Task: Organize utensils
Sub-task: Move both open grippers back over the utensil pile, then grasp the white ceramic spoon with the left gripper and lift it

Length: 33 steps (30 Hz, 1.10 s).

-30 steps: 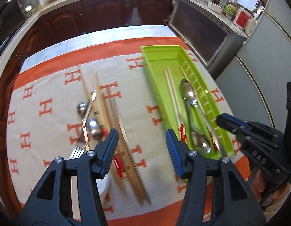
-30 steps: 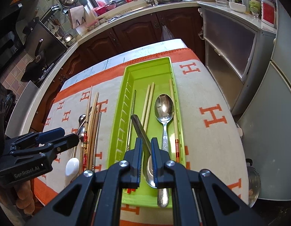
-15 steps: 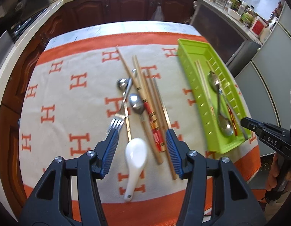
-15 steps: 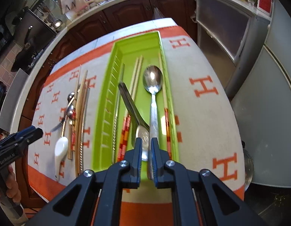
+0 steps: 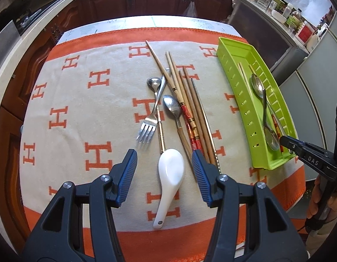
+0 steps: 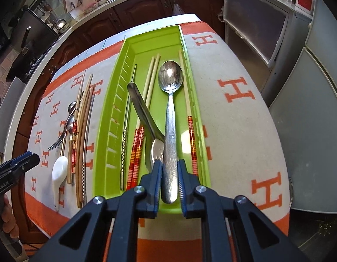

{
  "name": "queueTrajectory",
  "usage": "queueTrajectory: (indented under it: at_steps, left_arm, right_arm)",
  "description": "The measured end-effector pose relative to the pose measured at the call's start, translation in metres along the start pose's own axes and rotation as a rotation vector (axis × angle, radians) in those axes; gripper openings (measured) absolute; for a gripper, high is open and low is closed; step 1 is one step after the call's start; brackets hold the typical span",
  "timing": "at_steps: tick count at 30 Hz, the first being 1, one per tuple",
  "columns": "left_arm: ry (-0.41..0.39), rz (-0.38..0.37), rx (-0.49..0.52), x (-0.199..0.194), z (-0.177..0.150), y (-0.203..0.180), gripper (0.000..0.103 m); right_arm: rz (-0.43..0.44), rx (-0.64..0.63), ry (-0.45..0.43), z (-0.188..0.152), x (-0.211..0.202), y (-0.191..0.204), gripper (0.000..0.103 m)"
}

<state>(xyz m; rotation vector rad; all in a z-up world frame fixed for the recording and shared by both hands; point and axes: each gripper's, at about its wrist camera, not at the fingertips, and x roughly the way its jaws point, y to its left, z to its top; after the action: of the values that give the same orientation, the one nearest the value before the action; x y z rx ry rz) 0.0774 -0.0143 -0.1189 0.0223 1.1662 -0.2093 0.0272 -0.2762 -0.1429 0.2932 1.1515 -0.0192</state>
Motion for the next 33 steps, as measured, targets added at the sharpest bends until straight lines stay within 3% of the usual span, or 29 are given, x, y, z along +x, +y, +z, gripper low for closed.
queueTrajectory:
  at_steps: [11, 22, 26, 33]
  left_arm:
    - [0.012, 0.02, -0.052, 0.005, 0.002, 0.022, 0.049]
    - [0.001, 0.024, -0.11, 0.003, 0.008, 0.05, 0.049]
    - [0.025, -0.016, -0.073, 0.002, 0.0, 0.046, 0.049]
    - [0.086, -0.149, -0.05, 0.016, -0.024, 0.039, 0.049]
  right_arm:
    - [0.023, 0.06, 0.008, 0.005, -0.002, -0.007, 0.015]
    - [0.086, -0.025, -0.06, 0.009, -0.024, 0.03, 0.015]
    - [0.117, -0.068, -0.066, 0.01, -0.027, 0.05, 0.015]
    - [0.179, -0.138, -0.069, 0.003, -0.03, 0.083, 0.015]
